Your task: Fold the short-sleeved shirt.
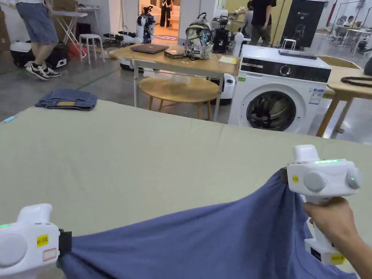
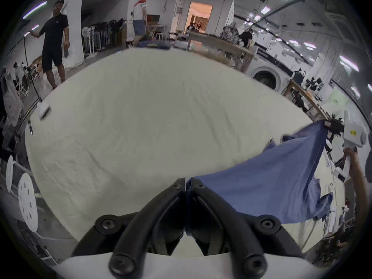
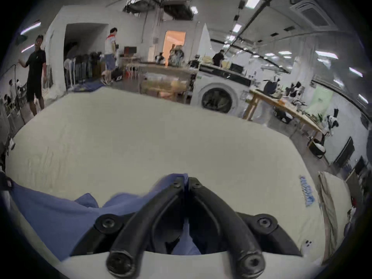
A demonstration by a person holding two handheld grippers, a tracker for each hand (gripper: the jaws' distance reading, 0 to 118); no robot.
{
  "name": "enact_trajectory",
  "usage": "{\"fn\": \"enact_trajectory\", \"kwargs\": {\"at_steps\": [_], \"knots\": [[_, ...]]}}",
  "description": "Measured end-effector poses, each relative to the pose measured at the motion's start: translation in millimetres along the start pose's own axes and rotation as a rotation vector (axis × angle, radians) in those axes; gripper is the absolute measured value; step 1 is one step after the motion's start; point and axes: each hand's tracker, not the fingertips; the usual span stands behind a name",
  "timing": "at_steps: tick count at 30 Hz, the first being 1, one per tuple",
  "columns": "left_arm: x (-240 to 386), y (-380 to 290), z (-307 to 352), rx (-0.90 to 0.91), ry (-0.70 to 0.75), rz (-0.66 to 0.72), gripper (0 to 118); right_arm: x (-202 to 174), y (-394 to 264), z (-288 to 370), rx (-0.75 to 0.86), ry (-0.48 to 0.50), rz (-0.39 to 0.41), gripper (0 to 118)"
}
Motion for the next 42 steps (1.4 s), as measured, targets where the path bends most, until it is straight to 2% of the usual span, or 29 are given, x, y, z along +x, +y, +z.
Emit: {"fn": "enact_trajectory", "kwargs": {"at_steps": [11, 19, 27, 34, 42], "knots": [[72, 114, 63, 0.242, -0.091, -0.139, 0, 82, 38, 138, 0.238, -0.191, -0.081, 1], [132, 219, 101, 0.361, -0.096, -0.214, 0, 120, 95, 195, 0.392, -0.279, -0.148, 1], [165, 305, 130, 0.476, -0.086, -0.232, 0, 140, 161, 214, 0.503, -0.322, -0.208, 1], [187, 369, 157, 0.558, -0.085, -0.243, 0, 152, 217, 213, 0.544, -0.341, -0.223, 1], [211, 404, 168, 0.660, -0.068, -0.255, 0, 163, 264, 212, 0.611, -0.378, -0.237, 1]]}}
